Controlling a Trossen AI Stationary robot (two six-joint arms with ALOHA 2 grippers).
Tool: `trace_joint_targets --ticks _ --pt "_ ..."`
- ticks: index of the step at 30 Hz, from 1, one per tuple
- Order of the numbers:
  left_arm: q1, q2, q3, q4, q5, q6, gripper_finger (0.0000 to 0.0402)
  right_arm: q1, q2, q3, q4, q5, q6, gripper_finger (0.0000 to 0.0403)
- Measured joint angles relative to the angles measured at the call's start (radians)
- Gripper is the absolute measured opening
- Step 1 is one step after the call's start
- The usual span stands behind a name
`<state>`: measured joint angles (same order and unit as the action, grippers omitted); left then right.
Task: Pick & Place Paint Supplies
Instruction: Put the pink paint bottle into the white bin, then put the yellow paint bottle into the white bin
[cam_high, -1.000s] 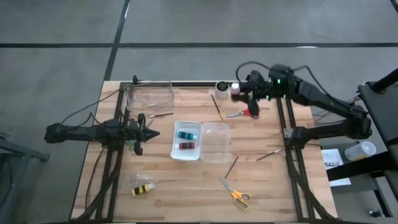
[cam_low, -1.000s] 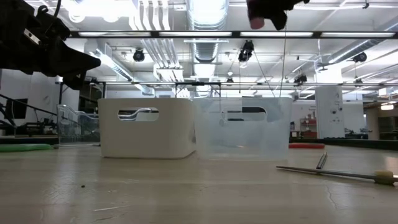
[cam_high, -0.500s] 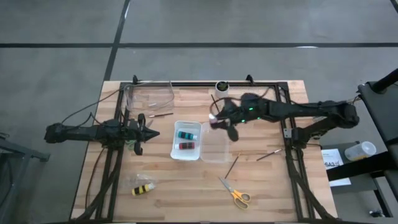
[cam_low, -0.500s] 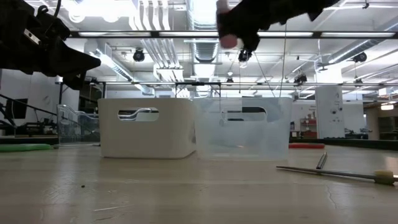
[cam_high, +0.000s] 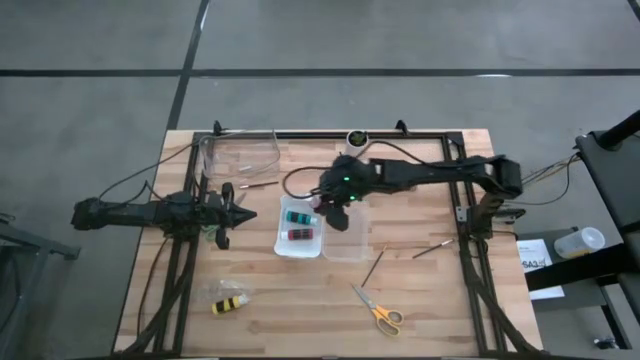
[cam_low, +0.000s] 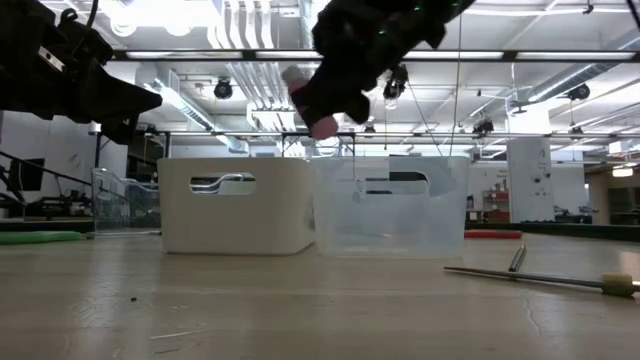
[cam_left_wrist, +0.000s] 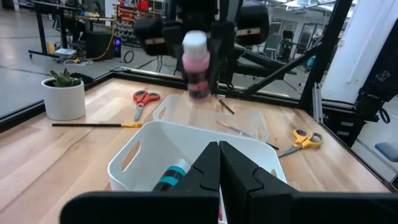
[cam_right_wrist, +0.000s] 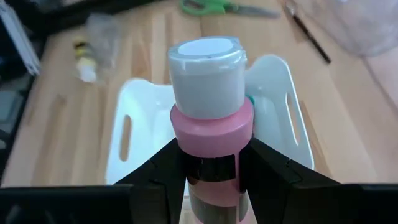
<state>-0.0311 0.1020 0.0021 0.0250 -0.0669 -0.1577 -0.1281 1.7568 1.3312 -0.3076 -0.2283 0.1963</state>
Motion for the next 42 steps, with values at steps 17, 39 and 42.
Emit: trace_joint_targets --ticks 17,39,42 --pt "0.000 0.000 0.000 0.000 0.000 0.000 0.0001 0.098 0.339 0.411 -0.349 0.153 -0.017 0.0129" --pt "0.000 0.000 0.000 0.000 0.000 0.000 0.0001 0.112 0.430 0.472 -0.393 0.150 -0.039 0.0239" --pt "0.000 0.000 0.000 0.000 0.000 0.000 0.0001 0.112 0.429 0.471 -0.392 0.168 -0.050 0.0243"
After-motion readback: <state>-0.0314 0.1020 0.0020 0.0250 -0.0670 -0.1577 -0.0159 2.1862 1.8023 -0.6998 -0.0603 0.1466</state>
